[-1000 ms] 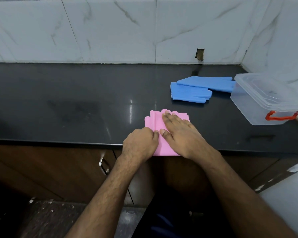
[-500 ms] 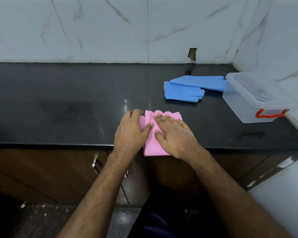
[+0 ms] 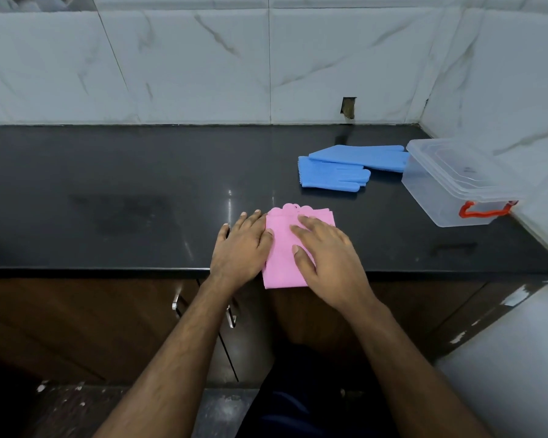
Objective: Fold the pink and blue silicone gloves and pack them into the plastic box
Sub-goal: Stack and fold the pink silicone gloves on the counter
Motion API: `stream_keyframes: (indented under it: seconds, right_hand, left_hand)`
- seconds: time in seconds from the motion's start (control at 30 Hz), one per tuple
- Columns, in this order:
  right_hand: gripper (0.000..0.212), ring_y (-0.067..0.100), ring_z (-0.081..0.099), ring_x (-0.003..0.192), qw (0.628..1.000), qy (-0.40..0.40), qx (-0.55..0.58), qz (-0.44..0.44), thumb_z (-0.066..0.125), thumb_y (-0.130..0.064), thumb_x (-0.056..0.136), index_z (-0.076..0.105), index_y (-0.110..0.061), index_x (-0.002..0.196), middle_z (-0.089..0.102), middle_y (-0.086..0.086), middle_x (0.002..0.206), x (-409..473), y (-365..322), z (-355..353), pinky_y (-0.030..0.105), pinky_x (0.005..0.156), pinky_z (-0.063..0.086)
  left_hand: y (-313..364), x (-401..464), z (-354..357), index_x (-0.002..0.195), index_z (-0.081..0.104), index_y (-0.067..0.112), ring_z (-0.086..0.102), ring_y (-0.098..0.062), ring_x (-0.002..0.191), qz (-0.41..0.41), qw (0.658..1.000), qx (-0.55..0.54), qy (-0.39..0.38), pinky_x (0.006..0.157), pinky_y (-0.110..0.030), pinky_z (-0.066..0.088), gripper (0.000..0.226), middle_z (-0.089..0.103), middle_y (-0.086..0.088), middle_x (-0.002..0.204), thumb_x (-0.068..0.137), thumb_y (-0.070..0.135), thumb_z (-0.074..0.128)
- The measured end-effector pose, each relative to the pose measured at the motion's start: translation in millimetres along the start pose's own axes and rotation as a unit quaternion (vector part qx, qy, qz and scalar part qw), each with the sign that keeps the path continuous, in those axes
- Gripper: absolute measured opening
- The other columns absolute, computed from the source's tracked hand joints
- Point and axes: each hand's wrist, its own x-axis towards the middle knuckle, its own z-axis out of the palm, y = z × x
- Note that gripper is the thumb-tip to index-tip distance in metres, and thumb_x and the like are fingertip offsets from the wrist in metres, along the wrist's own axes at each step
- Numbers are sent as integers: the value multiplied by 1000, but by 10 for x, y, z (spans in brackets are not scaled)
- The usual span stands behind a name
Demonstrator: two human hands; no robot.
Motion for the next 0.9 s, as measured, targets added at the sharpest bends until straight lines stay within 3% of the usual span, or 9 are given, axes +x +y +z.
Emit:
stream_keyframes:
  seconds: [0.1,0.2,0.3,0.4,0.47,0.53,0.67,0.8,0.9]
  right_hand:
    - [34,17,56,124,995,96,-9,5,48,-31,104,67,-21,130,64,-1,134,-318,-89,91,42,106,46]
    - [46,22,58,124,994,89,-45,-40,49,-49,102,65,-18,132,64,3,134,-520,-141,144,41,104,46]
    - [70,24,51,138,990,14,-131,-46,58,-60,93,49,-21,150,52,5,152,-519,-172,128,42,113,41]
    - [69,25,48,142,991,-3,-132,-22,72,-43,90,48,-22,151,48,6,156,-463,-223,135,42,115,38]
    - [64,26,49,141,992,1,-128,-9,73,-33,89,52,-21,148,50,7,154,-427,-261,149,43,114,39]
    - [63,26,41,147,992,-16,-129,-3,67,-28,94,45,-22,153,43,6,160,-392,-299,156,44,119,33]
    - [60,24,27,154,991,-39,-128,3,54,-25,103,31,-28,159,29,3,167,-365,-305,150,42,124,21]
    - [49,24,52,139,994,-22,-101,26,65,-16,95,58,-26,143,56,2,150,-347,-388,-29,43,112,42]
    - [44,22,65,123,996,11,-78,40,71,-11,88,69,-25,129,69,-1,132,-343,-416,-176,40,96,54]
  left_hand:
    - [13,31,-100,146,53,27,35,-15,149,-16,997,-70,3,125,-46,15,56,45,7,158,96,46,36]
    - [22,86,-214,126,65,26,52,-15,129,-24,989,-144,-1,118,-46,31,54,61,9,135,80,46,46]
    - [31,112,-277,144,53,33,56,-16,125,-19,978,-205,-19,114,-48,40,65,62,11,136,80,42,53]
    - [51,121,-293,154,32,51,58,-12,120,-2,969,-244,-44,111,-46,45,75,62,17,133,83,36,51]
    - [47,132,-280,152,32,57,58,-12,121,4,961,-271,-49,110,-46,47,74,61,14,137,85,32,49]
    - [30,130,-257,151,37,56,55,-12,128,18,961,-271,-44,111,-47,47,69,56,16,146,90,25,49]
    - [-12,140,-215,147,44,55,55,-9,128,22,957,-289,-36,111,-47,48,63,55,24,142,94,21,52]
    - [-24,155,-192,149,45,48,62,-13,120,-16,936,-349,-33,112,-48,46,63,67,13,125,90,30,58]
    - [-12,111,-155,154,43,31,59,-1,121,-48,913,-405,-5,117,-41,41,58,66,24,116,100,40,62]
